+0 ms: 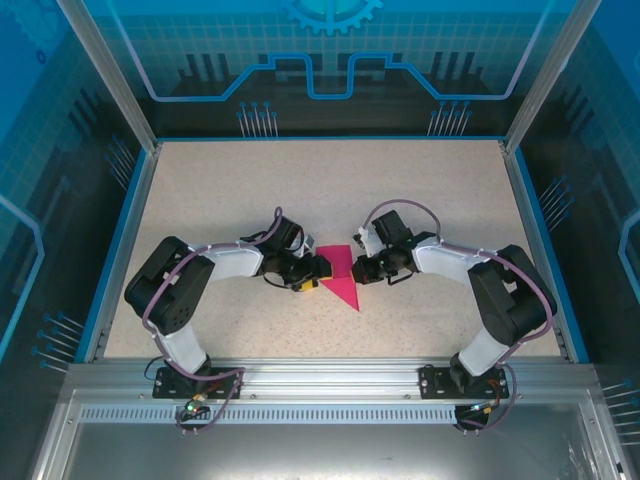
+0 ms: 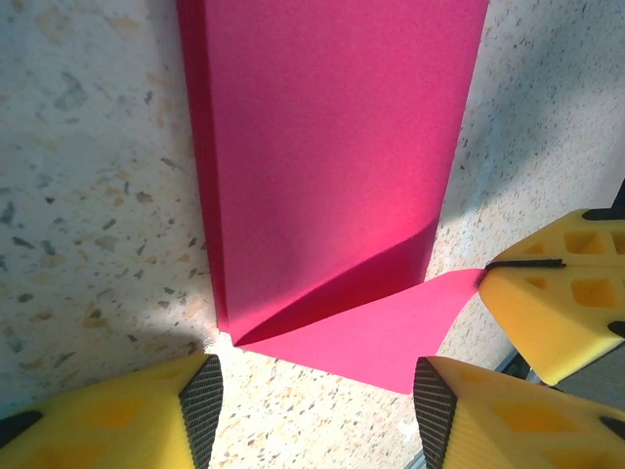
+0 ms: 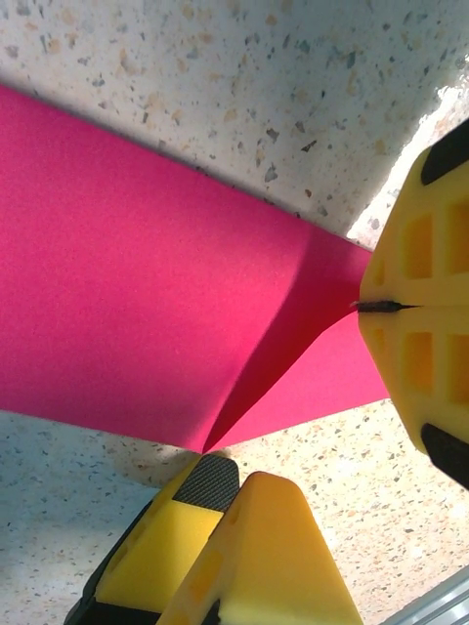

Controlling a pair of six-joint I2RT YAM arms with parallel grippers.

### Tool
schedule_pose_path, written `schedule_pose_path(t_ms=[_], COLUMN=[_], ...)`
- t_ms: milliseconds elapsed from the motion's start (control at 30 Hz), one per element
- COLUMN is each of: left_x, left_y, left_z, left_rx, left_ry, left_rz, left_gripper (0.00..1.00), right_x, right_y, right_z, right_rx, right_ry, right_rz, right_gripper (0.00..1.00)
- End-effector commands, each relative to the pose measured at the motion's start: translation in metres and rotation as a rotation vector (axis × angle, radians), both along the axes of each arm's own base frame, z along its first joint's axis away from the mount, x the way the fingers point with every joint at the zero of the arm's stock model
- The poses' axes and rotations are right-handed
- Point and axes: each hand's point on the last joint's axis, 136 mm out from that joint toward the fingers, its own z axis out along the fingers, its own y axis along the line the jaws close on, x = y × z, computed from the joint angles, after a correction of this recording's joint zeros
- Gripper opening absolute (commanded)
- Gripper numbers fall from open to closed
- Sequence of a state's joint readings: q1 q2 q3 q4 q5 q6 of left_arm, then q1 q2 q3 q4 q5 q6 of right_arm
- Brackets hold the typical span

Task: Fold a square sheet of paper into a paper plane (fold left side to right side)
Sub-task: Fourth fold the wing at the center of the table.

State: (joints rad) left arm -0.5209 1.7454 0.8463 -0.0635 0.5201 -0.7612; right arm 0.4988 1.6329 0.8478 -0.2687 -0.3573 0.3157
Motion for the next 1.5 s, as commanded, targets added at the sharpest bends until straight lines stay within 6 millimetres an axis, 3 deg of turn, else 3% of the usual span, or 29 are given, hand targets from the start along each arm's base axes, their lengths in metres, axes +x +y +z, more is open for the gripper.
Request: schedule_pose_path(t_ms=[0,267,500,700,833,1033,1233,1467], left_x=[-0.005,-0.002,0.005,0.011,0.013,0.015,0.02,0.021], left_y=[-0.001,-0.012,-0.02,-0.025,-0.025,-0.024,-0.025,-0.022], left_z=[0.003,0.003,0.01,0.029,0.034,0.034,0.035,0.029], left_rx=[-0.005,-0.027,-0.053,-0.086,-0.09,-0.096,-0.105,-0.099], left_ry=[0.013,0.014,-0.003,-0.036,-0.035,-0.017,-0.018,-0.01], left_rz=[-0.006,-0.017,-0.01,0.001,0.017,0.063,0.093,0.133], left_gripper=[0.57,0.54,0.4,0.37,0.36,0.37,0.37,0.36], right_x=[0.002,0.001,0.001,0.005,0.005,-0.02,-0.05,-0.059], right_y=[-0.007,-0.007,-0.01,-0.019,-0.027,-0.024,-0.005,0.011], right_z=[0.001,-0.001,0.0,0.014,0.034,0.054,0.04,0.022], right_rx=[-0.007,-0.005,-0.022,-0.054,-0.067,-0.102,-0.163,-0.204], right_ry=[-0.002,0.009,-0.004,-0.067,-0.163,-0.297,-0.432,-0.508], right_rz=[-0.014,-0.015,-0.019,-0.037,-0.053,0.021,0.142,0.224], right_gripper=[0.0,0.0,0.04,0.26,0.37,0.39,0.39,0.41])
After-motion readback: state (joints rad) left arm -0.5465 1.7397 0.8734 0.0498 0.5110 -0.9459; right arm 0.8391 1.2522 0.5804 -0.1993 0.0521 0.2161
